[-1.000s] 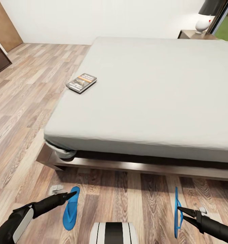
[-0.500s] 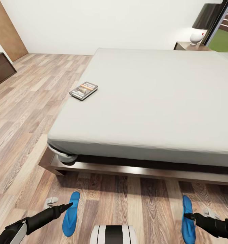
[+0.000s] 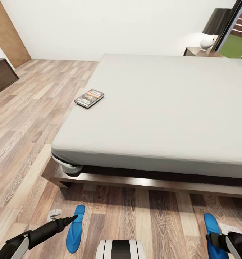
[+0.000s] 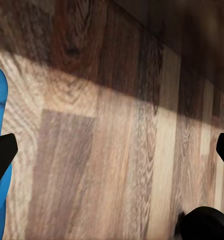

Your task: In the bedroom, move the book from the bed onto either nightstand, and place the two sandals side by side next to the bed.

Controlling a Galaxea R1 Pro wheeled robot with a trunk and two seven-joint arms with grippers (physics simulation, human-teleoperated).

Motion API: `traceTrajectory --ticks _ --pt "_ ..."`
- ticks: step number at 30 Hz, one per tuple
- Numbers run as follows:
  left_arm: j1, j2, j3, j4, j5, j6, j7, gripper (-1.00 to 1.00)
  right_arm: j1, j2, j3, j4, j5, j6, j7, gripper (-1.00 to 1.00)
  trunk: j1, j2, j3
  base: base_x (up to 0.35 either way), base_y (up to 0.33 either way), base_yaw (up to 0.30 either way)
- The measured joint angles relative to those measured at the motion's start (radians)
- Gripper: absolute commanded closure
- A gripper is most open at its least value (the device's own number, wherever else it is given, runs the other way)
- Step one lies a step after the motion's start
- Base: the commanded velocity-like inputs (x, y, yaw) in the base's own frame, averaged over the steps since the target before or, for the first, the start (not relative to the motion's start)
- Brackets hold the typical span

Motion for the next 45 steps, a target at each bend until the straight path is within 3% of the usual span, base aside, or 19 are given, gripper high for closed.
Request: traceTrajectory --ticks 7,12,16,18,22,24,45 --pt "0.0 0.0 0.018 0.001 0.0 0.002 0.0 -1.0 0.0 0.008 0.001 0.0 0.019 -0.01 -0.01 1.0 0.0 0.0 0.0 0.0 0.089 0.0" --pt "0.0 0.0 0.02 0.001 0.0 0.002 -0.001 -1.0 0.0 0.009 0.002 0.003 0.019 -0.131 -0.009 1.0 0.0 0.0 0.0 0.0 0.27 0.0" --pt "0.0 0.0 0.02 0.001 0.0 0.003 -0.001 -1.0 0.0 0.008 0.0 0.005 0.012 -0.155 0.003 1.0 0.0 0.0 0.0 0.0 0.283 0.0" --pt "0.0 0.001 0.02 0.001 0.0 0.003 -0.001 -1.0 0.0 0.007 0.0 0.005 0.006 -0.157 0.043 1.0 0.0 0.0 0.0 0.0 0.284 0.0" --pt "0.0 0.001 0.02 0.001 0.0 0.004 -0.001 -1.0 0.0 0.007 0.0 0.005 0.004 -0.152 0.226 1.0 0.0 0.0 0.0 0.0 0.284 0.0" --pt "0.0 0.0 0.02 0.001 0.0 0.004 -0.001 -1.0 0.0 0.007 0.0 0.005 0.011 -0.154 0.248 1.0 0.0 0.0 0.0 0.0 0.284 0.0" --pt "0.0 0.0 0.019 0.001 0.0 0.003 -0.001 -1.0 0.0 0.008 0.001 0.006 0.016 -0.161 0.249 1.0 0.0 0.0 0.0 0.0 0.285 0.0"
